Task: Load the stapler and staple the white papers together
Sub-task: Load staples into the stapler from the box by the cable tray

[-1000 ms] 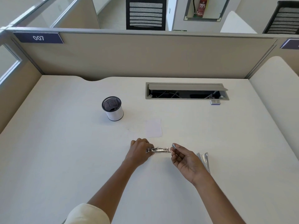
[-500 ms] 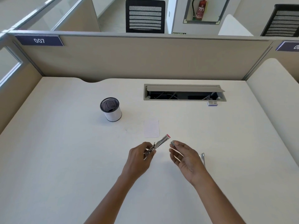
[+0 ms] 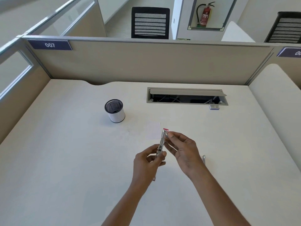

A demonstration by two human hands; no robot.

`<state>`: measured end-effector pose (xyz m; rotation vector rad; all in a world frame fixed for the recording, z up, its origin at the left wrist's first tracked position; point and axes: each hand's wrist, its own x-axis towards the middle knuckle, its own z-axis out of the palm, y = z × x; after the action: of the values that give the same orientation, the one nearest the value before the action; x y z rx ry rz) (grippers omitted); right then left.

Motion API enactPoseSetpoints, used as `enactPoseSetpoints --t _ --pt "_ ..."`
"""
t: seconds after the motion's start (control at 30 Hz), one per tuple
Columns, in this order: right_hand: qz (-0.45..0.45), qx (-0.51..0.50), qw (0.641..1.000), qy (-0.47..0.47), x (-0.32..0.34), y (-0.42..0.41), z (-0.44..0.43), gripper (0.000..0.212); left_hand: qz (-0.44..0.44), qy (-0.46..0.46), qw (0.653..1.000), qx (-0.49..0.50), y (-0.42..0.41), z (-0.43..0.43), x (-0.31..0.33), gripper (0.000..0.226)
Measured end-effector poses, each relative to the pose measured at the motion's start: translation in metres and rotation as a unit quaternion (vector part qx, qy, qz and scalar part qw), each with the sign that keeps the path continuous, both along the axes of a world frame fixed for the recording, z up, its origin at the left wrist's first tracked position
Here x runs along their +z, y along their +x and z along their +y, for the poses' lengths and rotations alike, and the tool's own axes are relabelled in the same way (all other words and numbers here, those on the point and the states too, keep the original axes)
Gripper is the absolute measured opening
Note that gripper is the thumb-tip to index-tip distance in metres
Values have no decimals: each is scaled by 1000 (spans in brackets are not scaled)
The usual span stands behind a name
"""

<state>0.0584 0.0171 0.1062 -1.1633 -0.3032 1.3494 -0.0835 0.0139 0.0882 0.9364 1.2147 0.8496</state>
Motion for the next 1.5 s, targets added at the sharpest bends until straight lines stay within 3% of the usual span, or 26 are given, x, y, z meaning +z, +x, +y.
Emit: enactPoseSetpoints --t 0.13,0.3,0.47,0.63,0.9,1.03,1.23,1.37,1.5 --pt "3 -2 1000 10 0 -5 1 10 -127 -67 990 9 -2 -5 7 17" --pt "-19 17 1000 13 1 -5 0 17 -246 -162 955 39 -3 -3 18 36" --pt "-59 -7 998 30 6 -5 -10 14 -262 -174 948 39 -3 -3 21 31" --pt "-196 -46 977 65 13 -4 -19 10 -259 -154 953 29 -3 -3 22 27" --pt "-305 -1 949 79 24 0 -24 14 -242 -115 963 3 -4 -4 26 19" --pt "-394 15 914 96 26 5 -26 17 -244 -110 963 -1 -6 -4 29 17" --pt "-565 8 804 188 30 6 -28 20 -247 -117 962 -4 -6 -3 32 17" --pt "-623 19 750 219 29 10 -28 16 -246 -120 962 -6 -5 -3 32 18" --pt "-653 32 720 233 29 13 -28 14 -242 -119 963 -7 -5 -2 30 19"
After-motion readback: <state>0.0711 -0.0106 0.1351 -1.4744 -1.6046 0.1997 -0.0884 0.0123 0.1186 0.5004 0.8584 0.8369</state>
